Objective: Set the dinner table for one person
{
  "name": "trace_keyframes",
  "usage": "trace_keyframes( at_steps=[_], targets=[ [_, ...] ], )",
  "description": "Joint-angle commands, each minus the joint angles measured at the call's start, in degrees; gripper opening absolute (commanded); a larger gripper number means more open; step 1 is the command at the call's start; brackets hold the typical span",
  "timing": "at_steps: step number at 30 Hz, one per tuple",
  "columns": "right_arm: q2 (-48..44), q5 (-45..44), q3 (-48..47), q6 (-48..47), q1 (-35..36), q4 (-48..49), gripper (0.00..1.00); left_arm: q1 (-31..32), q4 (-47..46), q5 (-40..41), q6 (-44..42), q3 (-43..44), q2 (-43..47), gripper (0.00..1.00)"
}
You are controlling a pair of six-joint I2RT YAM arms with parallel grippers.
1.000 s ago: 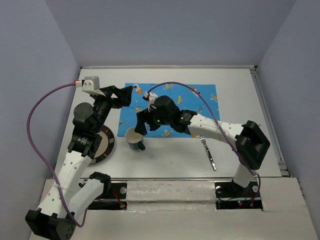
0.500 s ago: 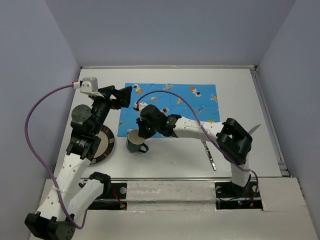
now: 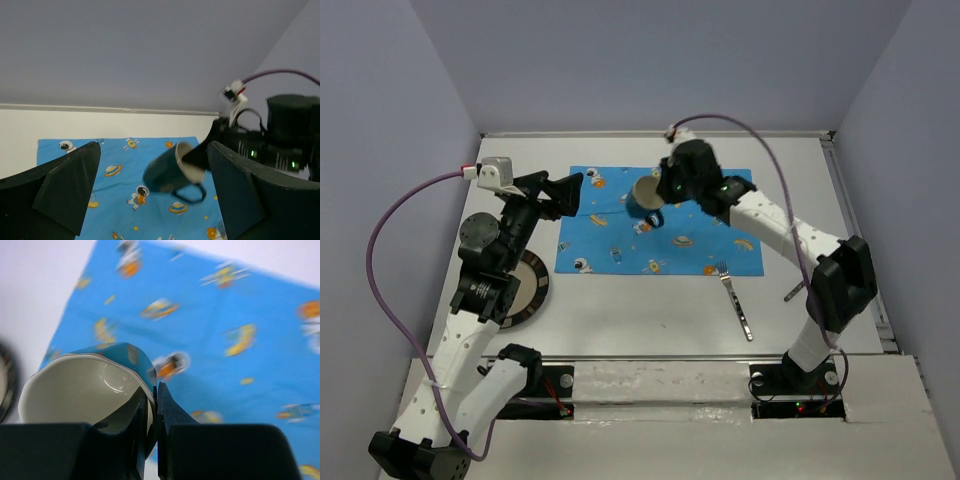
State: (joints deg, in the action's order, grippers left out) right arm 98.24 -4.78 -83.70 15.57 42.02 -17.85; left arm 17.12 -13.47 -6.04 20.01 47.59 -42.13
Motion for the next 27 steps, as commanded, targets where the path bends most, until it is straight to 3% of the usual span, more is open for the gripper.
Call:
trace_keyframes(
  at_steps=[1,4,11,17,27],
  targets=[
    [-0.96,-1.91,-6.20,-1.42,-16.22,0.45,0.00,-0.43,-2.70,-1.25,0.12,-0.04,1.17,0.99],
    [2.82,1.34,-9.10,-0.72,-24.05,-0.78,0.00,-0.43,-2.79,-1.43,0.38,-0.13,1.00,0.99],
    [12.49,1.96,-18.50,-0.19,-35.06,-4.12,0.00,-0.34,-2.87,-2.22,0.73,-0.04,0.38,0.99],
    [19.88,2.23,-27.81,-1.51,-38.50,-8.87,0.00,-0.34,-2.87,-2.48,0.82,0.13,0.12,0.99],
    [24.28,6.42,-29.94,-1.25,-40.44,-11.07,0.00,-0.34,-2.87,-2.57,1.08,0.04,-0.23,0.99]
  ],
)
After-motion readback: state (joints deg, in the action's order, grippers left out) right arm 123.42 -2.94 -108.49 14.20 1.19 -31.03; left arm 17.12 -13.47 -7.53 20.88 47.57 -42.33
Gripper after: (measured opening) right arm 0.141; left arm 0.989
